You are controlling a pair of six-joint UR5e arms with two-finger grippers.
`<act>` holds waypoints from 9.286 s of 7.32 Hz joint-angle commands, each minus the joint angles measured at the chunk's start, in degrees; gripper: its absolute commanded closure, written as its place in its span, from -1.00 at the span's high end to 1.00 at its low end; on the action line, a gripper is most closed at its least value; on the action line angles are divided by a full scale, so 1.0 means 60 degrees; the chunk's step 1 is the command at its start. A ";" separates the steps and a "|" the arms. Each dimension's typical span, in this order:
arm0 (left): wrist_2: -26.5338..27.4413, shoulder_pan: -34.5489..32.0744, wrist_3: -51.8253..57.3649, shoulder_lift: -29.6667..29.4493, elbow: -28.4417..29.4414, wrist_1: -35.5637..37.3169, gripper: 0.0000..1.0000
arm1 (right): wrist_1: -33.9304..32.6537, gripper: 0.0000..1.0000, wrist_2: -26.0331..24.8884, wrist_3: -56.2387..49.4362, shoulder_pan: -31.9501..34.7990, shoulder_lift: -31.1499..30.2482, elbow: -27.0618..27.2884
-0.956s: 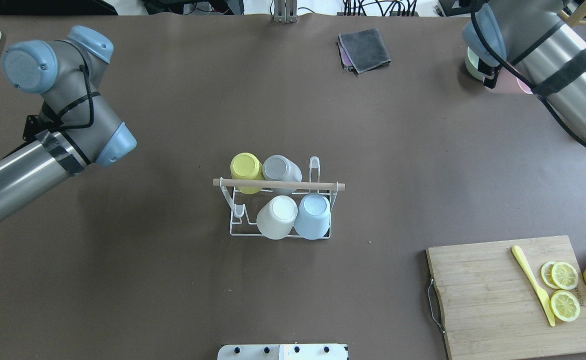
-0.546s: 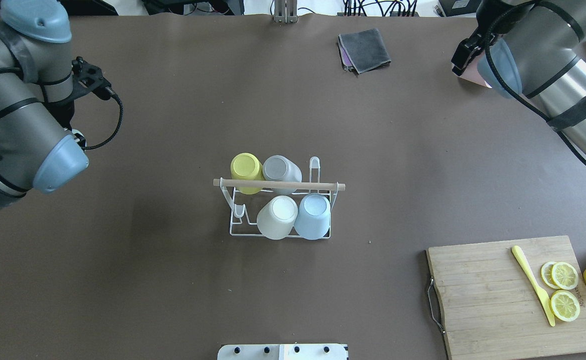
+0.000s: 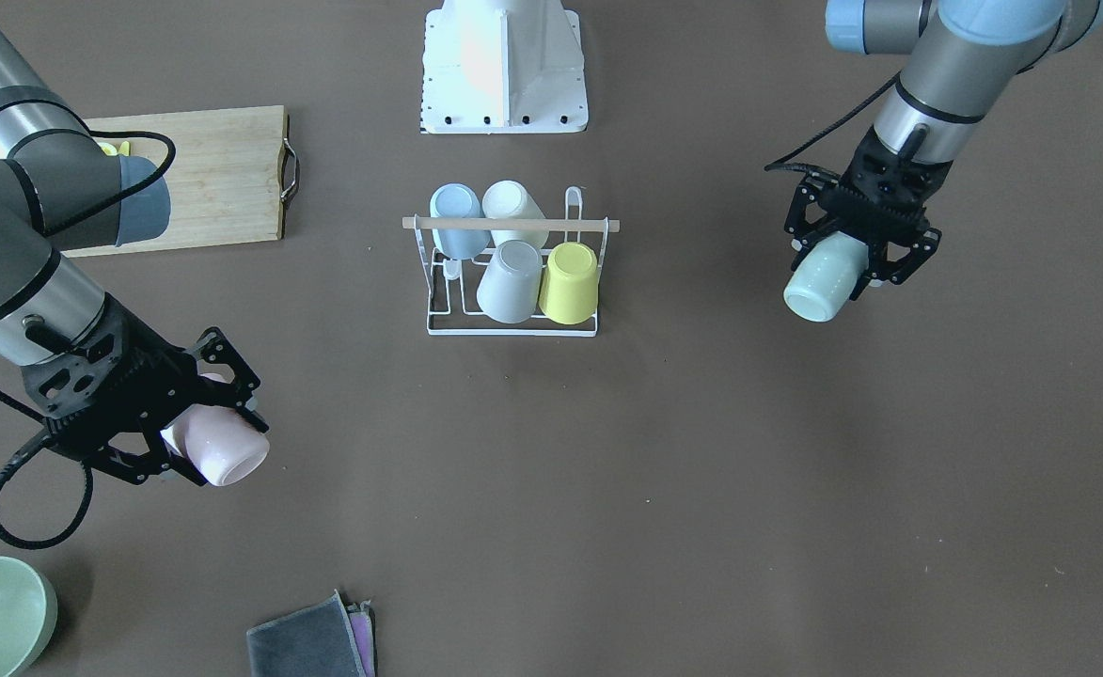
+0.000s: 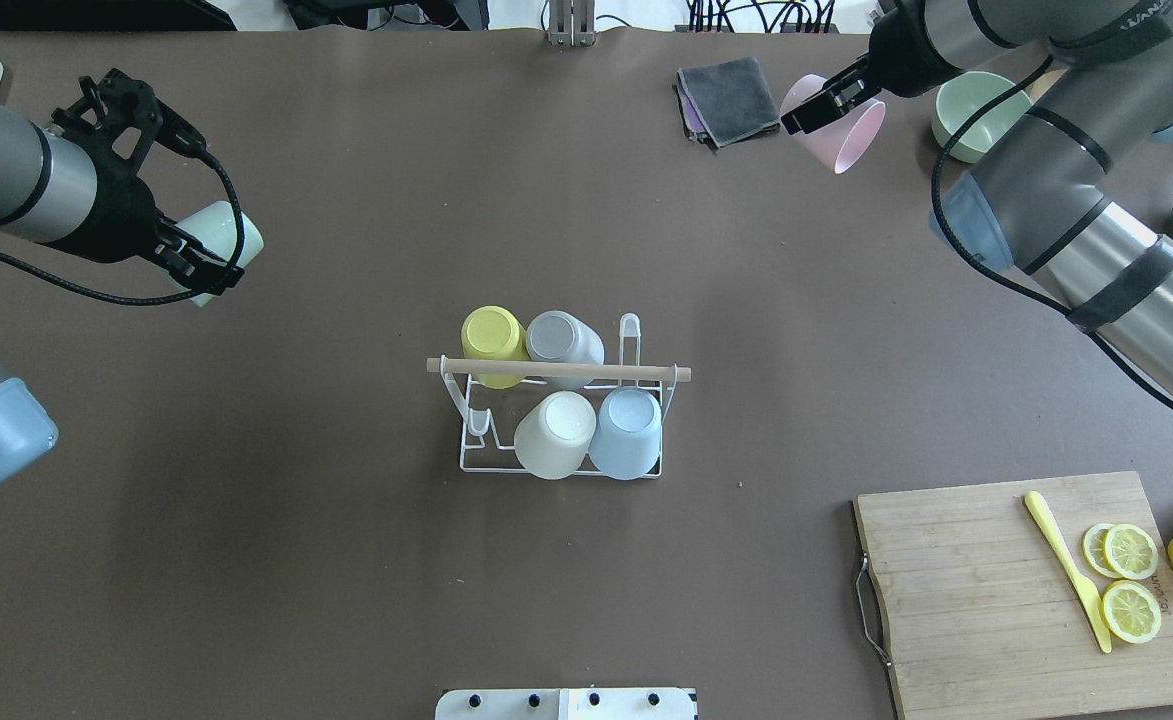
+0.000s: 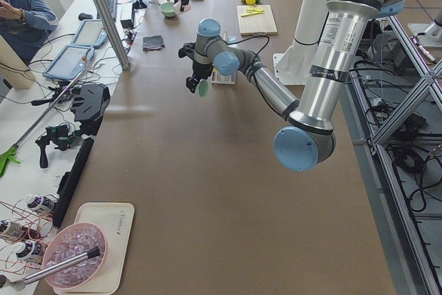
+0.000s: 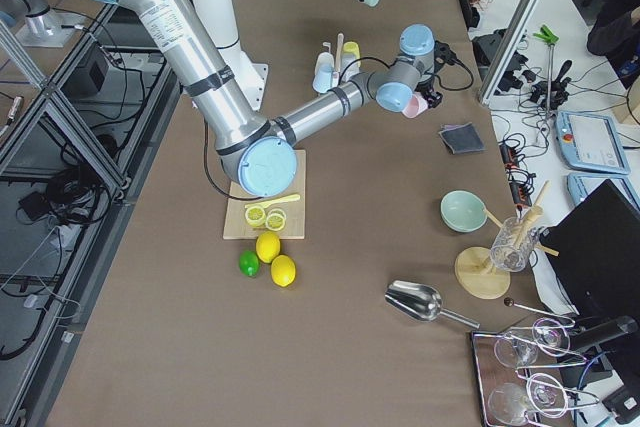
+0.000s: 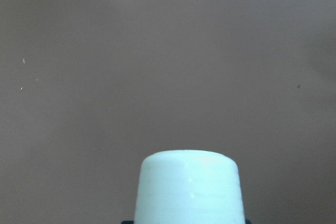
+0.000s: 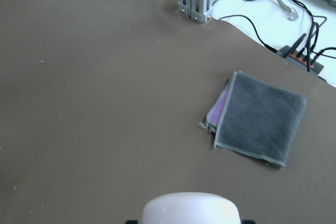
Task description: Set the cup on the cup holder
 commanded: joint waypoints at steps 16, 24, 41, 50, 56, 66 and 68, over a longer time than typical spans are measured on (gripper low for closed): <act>1.2601 0.8304 -0.1287 0.0675 0.0727 -0.9310 -0.38 | 1.4325 -1.00 -0.6396 0.4785 -0.4037 0.0079 -0.3285; 1.2967 0.7339 -0.1316 -0.0497 0.1475 -0.9355 -0.40 | 1.2866 -1.00 -0.5568 0.3186 -0.3528 0.0842 -0.4109; 1.2967 0.7338 -0.1375 -0.1303 0.3087 -1.0204 0.96 | 1.2287 -1.00 -0.5430 0.2146 -0.4462 -0.0066 -0.2291; 0.4200 0.1170 -0.1691 -0.0263 0.1138 -0.6055 0.96 | 1.2406 -1.00 -0.5430 0.2132 -0.4550 -0.0183 -0.2364; -0.1371 -0.4287 -0.1683 0.1900 0.1153 -0.0455 0.96 | 1.2421 -1.00 -0.5459 0.2132 -0.4638 -0.0198 -0.2379; -0.4078 -0.6431 0.0500 0.2917 0.2454 0.2613 0.96 | 1.2948 1.00 -0.5533 0.2161 -0.4594 -0.0359 -0.2335; -0.4040 -0.6402 0.1677 0.2813 0.2777 0.2496 0.96 | 1.2745 1.00 -0.5518 0.2190 -0.4027 -0.0286 -0.2277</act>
